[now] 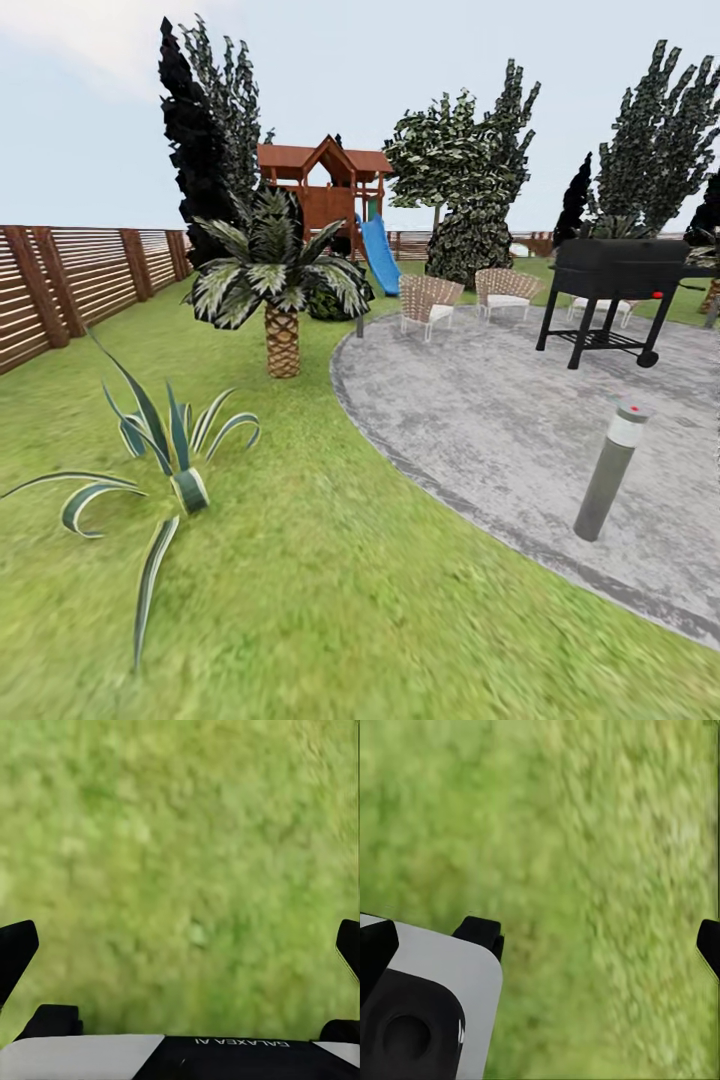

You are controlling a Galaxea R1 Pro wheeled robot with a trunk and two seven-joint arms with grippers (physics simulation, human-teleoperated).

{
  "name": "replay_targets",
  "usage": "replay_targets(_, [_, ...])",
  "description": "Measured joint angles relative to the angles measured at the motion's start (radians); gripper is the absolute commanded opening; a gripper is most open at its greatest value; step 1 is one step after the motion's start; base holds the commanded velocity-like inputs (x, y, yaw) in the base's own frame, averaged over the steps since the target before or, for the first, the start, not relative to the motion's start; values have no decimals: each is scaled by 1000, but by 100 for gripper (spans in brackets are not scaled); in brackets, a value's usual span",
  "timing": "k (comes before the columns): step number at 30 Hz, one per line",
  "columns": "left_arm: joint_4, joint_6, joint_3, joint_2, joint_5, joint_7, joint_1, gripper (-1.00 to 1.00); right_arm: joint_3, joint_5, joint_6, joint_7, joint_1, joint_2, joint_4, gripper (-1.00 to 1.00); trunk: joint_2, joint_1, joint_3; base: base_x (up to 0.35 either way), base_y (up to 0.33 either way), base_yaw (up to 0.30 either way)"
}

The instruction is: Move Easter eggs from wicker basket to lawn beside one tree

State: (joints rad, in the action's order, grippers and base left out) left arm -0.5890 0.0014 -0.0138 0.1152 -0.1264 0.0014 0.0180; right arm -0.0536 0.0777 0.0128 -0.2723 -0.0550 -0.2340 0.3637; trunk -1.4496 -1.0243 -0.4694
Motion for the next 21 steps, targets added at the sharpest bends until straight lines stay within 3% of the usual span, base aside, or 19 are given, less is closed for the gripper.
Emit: replay_targets(21, [0, 0, 0, 0, 0, 0, 0, 100, 0, 1, 1, 0, 0, 0, 0, 100, 0, 0, 0, 341, 0, -26])
